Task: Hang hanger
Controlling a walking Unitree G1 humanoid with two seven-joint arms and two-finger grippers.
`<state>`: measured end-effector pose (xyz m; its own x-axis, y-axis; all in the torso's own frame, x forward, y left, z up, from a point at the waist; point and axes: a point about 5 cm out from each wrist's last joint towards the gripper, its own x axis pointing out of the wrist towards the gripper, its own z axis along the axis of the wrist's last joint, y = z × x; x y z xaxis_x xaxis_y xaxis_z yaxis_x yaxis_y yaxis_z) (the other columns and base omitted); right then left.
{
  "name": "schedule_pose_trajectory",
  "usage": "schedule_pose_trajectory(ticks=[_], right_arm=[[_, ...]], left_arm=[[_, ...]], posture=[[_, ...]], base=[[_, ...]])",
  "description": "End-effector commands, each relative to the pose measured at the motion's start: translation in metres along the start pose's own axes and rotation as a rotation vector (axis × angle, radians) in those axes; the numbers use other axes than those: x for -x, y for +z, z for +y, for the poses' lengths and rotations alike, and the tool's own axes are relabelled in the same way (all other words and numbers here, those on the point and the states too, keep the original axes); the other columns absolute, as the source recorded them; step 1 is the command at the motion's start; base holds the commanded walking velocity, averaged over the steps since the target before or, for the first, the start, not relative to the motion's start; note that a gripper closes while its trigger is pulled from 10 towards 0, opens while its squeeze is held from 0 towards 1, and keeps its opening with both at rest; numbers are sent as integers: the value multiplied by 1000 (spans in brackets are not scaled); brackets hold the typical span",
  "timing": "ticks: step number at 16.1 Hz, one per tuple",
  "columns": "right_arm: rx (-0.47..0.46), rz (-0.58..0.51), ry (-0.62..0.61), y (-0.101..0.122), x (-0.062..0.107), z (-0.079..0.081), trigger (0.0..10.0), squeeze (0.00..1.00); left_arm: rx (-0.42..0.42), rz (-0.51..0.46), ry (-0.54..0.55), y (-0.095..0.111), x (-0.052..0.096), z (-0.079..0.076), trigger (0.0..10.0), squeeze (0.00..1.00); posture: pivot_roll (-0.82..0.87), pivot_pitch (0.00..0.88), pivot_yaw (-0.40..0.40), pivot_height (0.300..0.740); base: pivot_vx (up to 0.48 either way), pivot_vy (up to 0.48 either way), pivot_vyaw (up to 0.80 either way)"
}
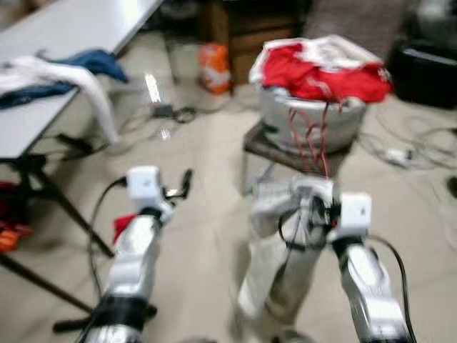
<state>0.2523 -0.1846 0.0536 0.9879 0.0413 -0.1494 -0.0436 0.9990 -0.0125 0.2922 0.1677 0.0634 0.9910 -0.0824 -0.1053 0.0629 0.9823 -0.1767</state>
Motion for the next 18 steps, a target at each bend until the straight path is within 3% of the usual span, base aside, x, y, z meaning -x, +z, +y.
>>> schedule_pose_trajectory(ticks=[1,3,4,7,12,13,16,18], right_arm=[[12,-108,3,22,6,-8,10000,0],[31,-101,11,22,15,-12,10000,0],[43,-95,9,24,15,-16,10000,0],[48,-99,20,26,15,-15,10000,0],[-19,-88,47,22,14,-4,10000,0],[-25,-88,56,22,14,-3,10000,0],[-21,-64,69,22,2,-1,10000,0],[-16,-54,89,25,-6,1,10000,0]], left_arm=[[-25,2,8,-1,5,7,10000,0],[-59,18,-17,-3,13,14,10000,0],[-51,29,-91,-2,12,5,10000,0],[-13,37,-137,-4,11,-4,10000,0],[150,64,-26,-11,14,14,10000,0],[143,56,-29,-11,14,14,10000,0],[17,47,-128,-6,8,-6,10000,0],[-6,52,-151,-2,2,-13,10000,0]], posture=[[-192,0,98,740],[-194,0,96,740],[-195,0,96,740],[-201,0,99,740],[-200,0,100,740],[-195,0,96,740],[-189,0,97,740],[-187,0,97,740]], base=[[0,0,-663],[0,0,-663],[0,0,-650],[0,0,-656],[0,0,-658],[0,0,-663],[0,0,-440],[0,0,0]])
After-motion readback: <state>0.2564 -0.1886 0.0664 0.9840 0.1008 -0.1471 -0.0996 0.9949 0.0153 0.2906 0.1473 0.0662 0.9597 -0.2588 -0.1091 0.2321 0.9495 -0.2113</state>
